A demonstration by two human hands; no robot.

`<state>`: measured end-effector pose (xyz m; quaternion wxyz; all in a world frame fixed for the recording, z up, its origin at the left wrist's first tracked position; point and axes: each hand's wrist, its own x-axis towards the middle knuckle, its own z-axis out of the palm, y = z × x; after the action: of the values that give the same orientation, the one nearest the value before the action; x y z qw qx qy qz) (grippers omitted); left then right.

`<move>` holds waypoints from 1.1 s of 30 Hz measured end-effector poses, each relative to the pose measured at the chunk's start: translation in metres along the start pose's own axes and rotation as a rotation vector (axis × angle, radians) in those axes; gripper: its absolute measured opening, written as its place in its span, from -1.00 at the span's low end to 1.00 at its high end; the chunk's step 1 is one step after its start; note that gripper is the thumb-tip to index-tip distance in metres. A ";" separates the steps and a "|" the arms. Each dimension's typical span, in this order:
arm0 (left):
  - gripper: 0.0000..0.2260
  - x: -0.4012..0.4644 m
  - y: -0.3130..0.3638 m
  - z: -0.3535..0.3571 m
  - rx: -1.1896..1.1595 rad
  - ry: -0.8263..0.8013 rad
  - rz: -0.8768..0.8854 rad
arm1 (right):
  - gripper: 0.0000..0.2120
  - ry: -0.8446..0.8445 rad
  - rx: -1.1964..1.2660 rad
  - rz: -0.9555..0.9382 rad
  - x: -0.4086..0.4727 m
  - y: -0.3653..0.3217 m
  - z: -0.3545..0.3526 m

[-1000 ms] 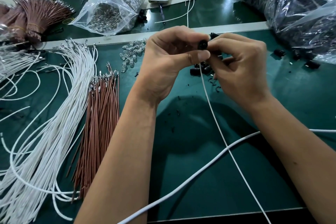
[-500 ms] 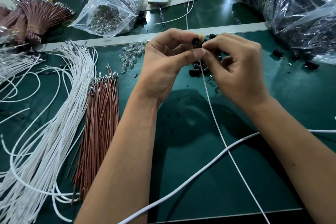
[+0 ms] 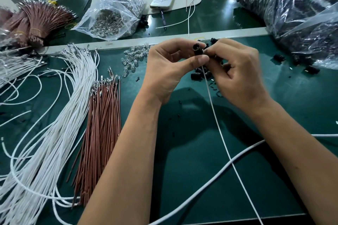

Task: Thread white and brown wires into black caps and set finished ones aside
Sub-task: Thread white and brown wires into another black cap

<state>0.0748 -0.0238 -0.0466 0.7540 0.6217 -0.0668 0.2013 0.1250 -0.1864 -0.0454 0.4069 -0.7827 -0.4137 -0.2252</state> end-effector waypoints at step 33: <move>-0.71 -0.005 0.004 0.014 -0.092 0.045 0.032 | -0.82 -0.057 -0.104 -0.059 0.000 -0.005 0.003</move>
<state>0.0704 -0.0374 -0.0415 0.7798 0.5805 -0.0691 0.2241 0.1204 -0.1826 -0.0444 0.3471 -0.7963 -0.4356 -0.2359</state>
